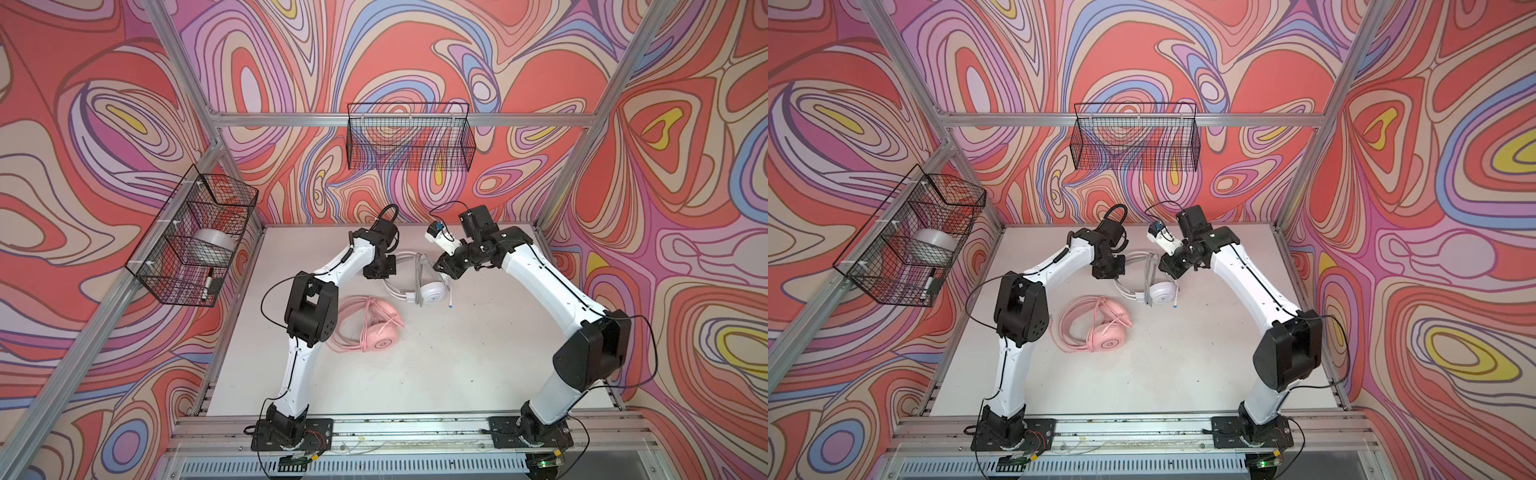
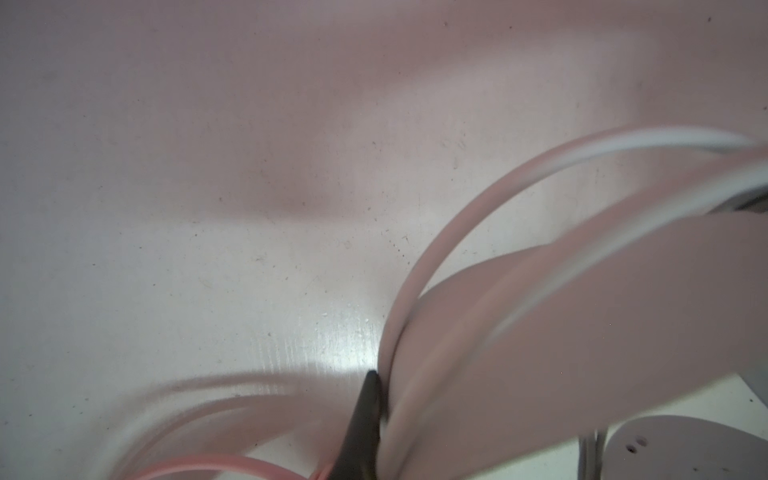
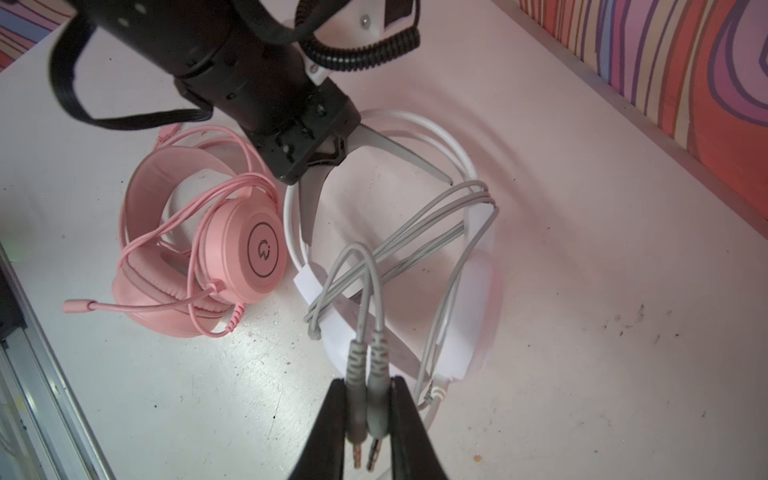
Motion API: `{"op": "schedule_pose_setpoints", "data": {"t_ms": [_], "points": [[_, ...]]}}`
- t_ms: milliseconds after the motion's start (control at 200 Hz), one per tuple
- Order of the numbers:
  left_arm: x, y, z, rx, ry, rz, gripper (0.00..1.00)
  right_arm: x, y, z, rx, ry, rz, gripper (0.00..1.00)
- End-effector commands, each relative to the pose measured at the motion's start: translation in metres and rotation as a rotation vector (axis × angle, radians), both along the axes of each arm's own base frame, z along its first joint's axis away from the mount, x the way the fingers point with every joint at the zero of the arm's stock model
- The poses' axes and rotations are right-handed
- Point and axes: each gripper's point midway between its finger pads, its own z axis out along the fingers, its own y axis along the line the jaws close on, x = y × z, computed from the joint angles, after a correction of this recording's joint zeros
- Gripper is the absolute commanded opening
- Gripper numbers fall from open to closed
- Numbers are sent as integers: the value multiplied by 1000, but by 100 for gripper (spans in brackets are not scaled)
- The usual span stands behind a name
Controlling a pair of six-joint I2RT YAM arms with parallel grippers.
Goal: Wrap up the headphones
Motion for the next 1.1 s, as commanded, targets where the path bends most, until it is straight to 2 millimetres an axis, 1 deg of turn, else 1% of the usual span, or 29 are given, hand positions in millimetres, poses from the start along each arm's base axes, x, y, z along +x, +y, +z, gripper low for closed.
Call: {"op": "schedule_pose_setpoints", "data": {"t_ms": [0,10,20,35,130,301,436,616,751,836,1002,1092], "points": [[-18,-11,19,-48,15,-57,0,17,-4,4,33,-20,6,0],[-18,-12,19,-49,17,-58,0,18,-5,5,36,-22,5,0],[-18,-12,19,-51,17,-59,0,21,-4,-3,33,-3,3,0],[-19,-12,18,-51,20,-60,0,24,-5,-7,33,3,1,0],[-23,-12,17,-55,30,-63,0,35,-9,-18,46,27,-14,0],[-29,-13,15,-60,44,-84,0,54,-13,-47,70,83,-46,0],[-31,-15,15,-60,52,-104,0,69,-15,-64,81,101,-67,0],[-33,-17,17,-72,53,-115,0,94,-23,-85,79,114,-133,0],[-32,-21,15,-79,56,-114,0,108,-24,-96,65,121,-157,0],[-31,-24,14,-86,60,-100,0,117,-29,-102,51,118,-181,0],[-29,-32,10,-96,70,-86,0,124,-36,-110,23,109,-182,0],[-29,-39,8,-103,75,-73,0,126,-47,-117,12,125,-205,0]]}}
